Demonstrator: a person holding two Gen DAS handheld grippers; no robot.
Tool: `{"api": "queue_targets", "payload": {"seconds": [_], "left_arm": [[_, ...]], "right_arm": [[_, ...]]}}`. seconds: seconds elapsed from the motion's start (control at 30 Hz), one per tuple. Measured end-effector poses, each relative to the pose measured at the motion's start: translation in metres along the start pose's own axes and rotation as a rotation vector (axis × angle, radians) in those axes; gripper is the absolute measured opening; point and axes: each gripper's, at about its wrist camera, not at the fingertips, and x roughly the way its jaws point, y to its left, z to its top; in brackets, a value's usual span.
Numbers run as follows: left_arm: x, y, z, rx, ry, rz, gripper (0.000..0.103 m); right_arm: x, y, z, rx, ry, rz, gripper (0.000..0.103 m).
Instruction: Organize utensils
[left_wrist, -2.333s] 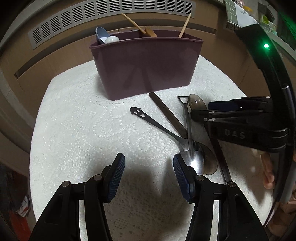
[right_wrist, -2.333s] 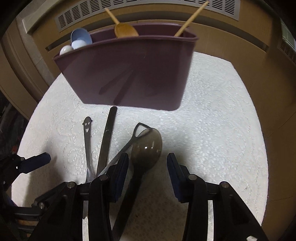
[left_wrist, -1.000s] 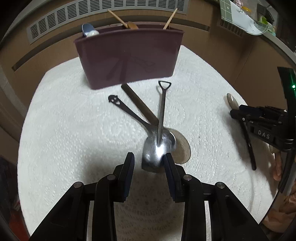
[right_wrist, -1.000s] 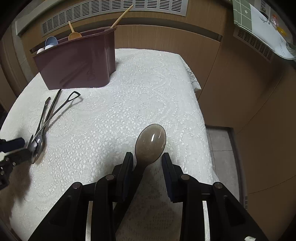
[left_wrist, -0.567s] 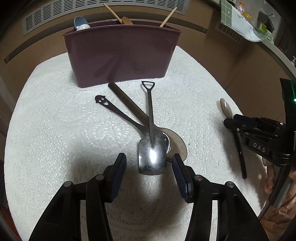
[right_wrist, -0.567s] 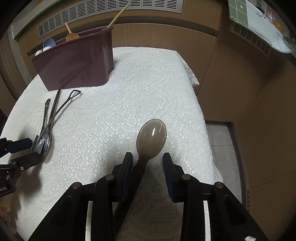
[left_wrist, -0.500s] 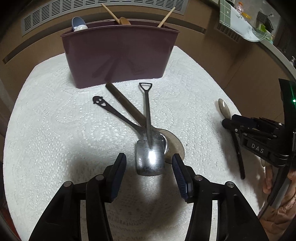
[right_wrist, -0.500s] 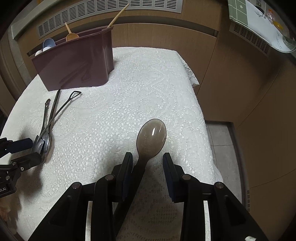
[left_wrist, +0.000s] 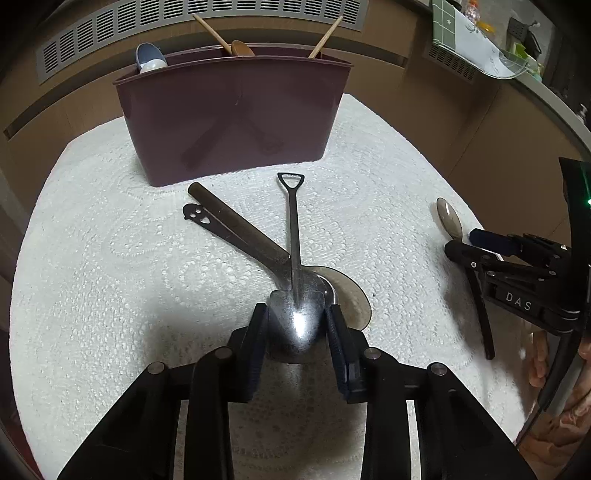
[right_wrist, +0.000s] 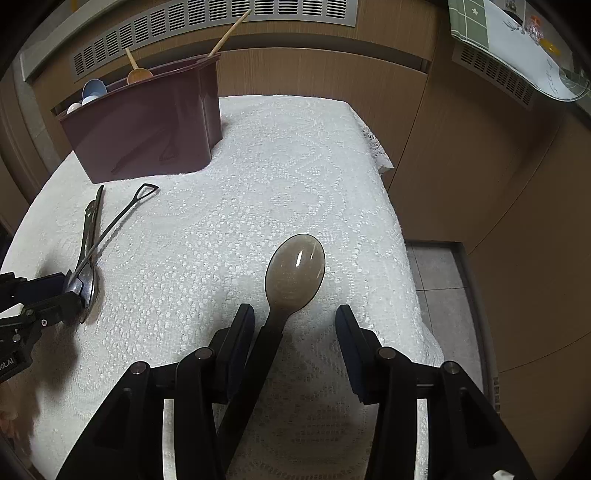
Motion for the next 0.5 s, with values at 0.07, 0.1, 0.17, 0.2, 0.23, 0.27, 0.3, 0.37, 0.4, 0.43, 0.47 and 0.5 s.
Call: {"api": "queue_targets", "payload": {"seconds": [0.07, 0.1, 0.17, 0.2, 0.23, 0.27, 0.3, 0.37, 0.4, 0.43, 0.47, 0.5], "left_arm": [[-0.003, 0.0, 0.0, 0.008, -0.01, 0.006, 0.033], [-0.005, 0.001, -0.001, 0.013, -0.018, 0.01, 0.033], [-0.01, 0.001, -0.001, 0.02, -0.035, 0.015, 0.033], [-0.013, 0.002, 0.0, 0.023, -0.047, 0.018, 0.033], [-0.016, 0.003, 0.0, 0.025, -0.055, 0.022, 0.033], [-0.02, 0.003, 0.0, 0.028, -0.068, 0.029, 0.033], [-0.023, 0.004, 0.001, 0.03, -0.078, 0.032, 0.033], [-0.029, 0.007, 0.003, 0.029, -0.096, 0.031, 0.033], [-0.031, 0.007, 0.004, 0.027, -0.102, 0.028, 0.033], [-0.033, 0.009, 0.006, 0.026, -0.109, 0.025, 0.033], [-0.036, 0.01, 0.007, 0.026, -0.119, 0.024, 0.032], [-0.038, 0.011, 0.008, 0.027, -0.126, 0.025, 0.032]], "right_arm": [[0.0, 0.0, 0.0, 0.002, 0.0, 0.001, 0.043], [0.0, 0.0, 0.0, 0.004, 0.0, 0.002, 0.043], [0.0, -0.001, 0.001, 0.013, 0.002, 0.008, 0.046], [0.0, -0.001, 0.001, 0.022, 0.002, 0.017, 0.051], [0.001, -0.001, 0.002, 0.034, 0.004, 0.036, 0.055], [0.002, -0.001, 0.003, 0.044, 0.005, 0.048, 0.061], [0.003, 0.0, 0.004, 0.053, 0.004, 0.054, 0.063], [0.006, 0.005, 0.01, 0.057, 0.003, 0.048, 0.063], [0.008, 0.008, 0.012, 0.053, 0.003, 0.046, 0.063], [0.011, 0.011, 0.016, 0.051, 0.01, 0.046, 0.063], [0.016, 0.015, 0.02, 0.053, 0.021, 0.042, 0.063], [0.018, 0.018, 0.023, 0.052, 0.021, 0.031, 0.063]]}}
